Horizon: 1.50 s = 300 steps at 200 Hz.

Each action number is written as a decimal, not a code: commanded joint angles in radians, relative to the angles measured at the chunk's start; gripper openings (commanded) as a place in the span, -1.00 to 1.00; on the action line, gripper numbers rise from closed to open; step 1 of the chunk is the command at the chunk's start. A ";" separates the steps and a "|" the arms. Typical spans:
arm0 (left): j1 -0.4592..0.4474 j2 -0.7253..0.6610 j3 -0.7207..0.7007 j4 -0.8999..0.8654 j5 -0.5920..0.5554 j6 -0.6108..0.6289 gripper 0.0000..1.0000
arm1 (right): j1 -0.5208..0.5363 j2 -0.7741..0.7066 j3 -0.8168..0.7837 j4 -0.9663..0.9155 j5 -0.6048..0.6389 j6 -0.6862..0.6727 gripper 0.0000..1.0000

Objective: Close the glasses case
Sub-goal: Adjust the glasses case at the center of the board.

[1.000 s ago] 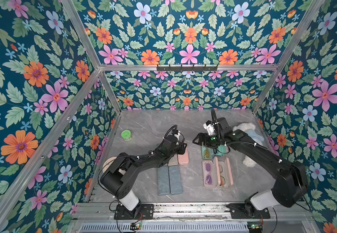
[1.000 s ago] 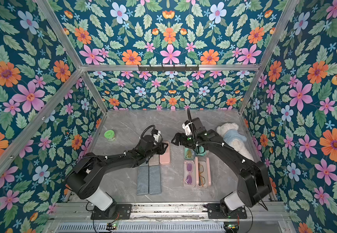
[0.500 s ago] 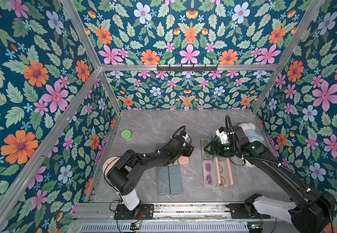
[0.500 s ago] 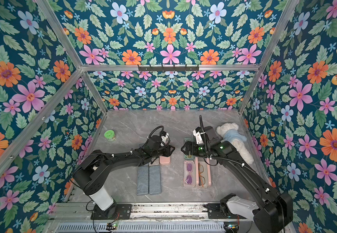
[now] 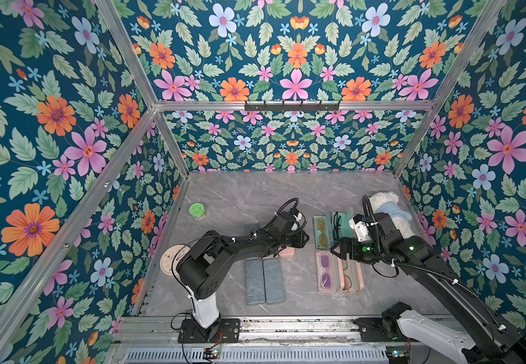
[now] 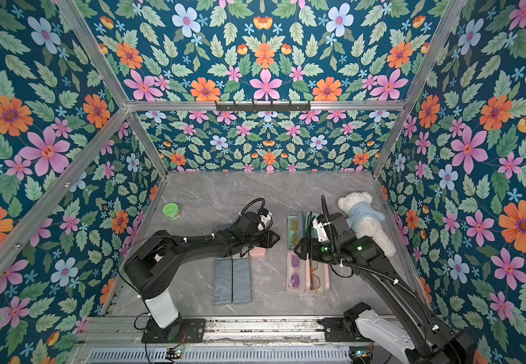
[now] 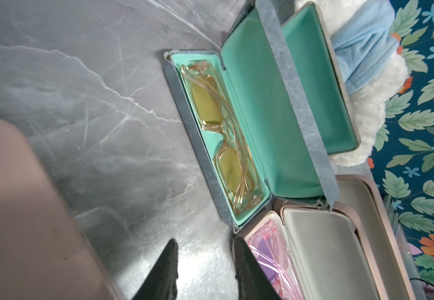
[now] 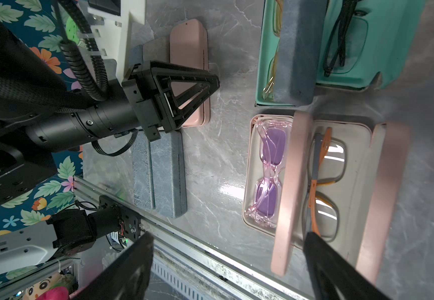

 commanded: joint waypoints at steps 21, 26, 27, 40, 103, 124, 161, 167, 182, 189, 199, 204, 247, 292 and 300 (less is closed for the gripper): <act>-0.017 -0.005 -0.013 -0.046 0.028 0.020 -0.24 | 0.000 -0.016 -0.029 -0.053 -0.001 0.001 0.83; -0.017 -0.006 -0.017 -0.043 0.033 0.021 -0.24 | 0.000 -0.017 -0.032 -0.053 -0.002 0.002 0.83; -0.016 -0.006 -0.018 -0.041 0.033 0.021 -0.24 | 0.000 -0.017 -0.032 -0.053 -0.002 0.002 0.83; -0.019 -0.004 -0.022 -0.026 0.048 0.019 -0.24 | 0.000 -0.017 -0.040 -0.049 -0.008 0.005 0.82; -0.063 0.043 0.025 -0.061 0.078 0.037 -0.27 | -0.006 0.011 -0.108 0.016 -0.060 0.015 0.76; -0.073 0.054 0.035 -0.074 0.075 0.042 -0.28 | -0.008 0.009 -0.118 0.022 -0.063 0.015 0.74; -0.088 0.082 0.057 -0.093 0.072 0.048 -0.32 | -0.014 0.005 -0.130 0.016 -0.063 0.009 0.73; -0.088 0.084 0.058 -0.094 0.073 0.049 -0.32 | -0.016 0.005 -0.133 0.016 -0.062 0.009 0.73; -0.091 0.084 0.060 -0.095 0.075 0.048 -0.32 | -0.019 0.007 -0.135 0.018 -0.065 0.007 0.73; -0.094 0.081 0.060 -0.096 0.076 0.049 -0.32 | -0.020 0.009 -0.136 0.020 -0.066 0.008 0.73; -0.097 0.079 0.062 -0.098 0.080 0.050 -0.33 | -0.021 0.011 -0.138 0.020 -0.065 0.005 0.72; -0.099 0.079 0.064 -0.102 0.081 0.051 -0.33 | -0.022 0.012 -0.138 0.021 -0.066 0.005 0.72; -0.114 0.098 0.089 -0.146 0.087 0.073 -0.33 | -0.027 0.017 -0.142 0.017 -0.066 -0.002 0.72; -0.120 0.101 0.086 -0.155 0.097 0.074 -0.33 | -0.031 0.010 -0.147 0.010 -0.062 -0.005 0.72; -0.121 0.105 0.085 -0.155 0.107 0.074 -0.33 | -0.032 0.009 -0.147 0.008 -0.063 -0.005 0.71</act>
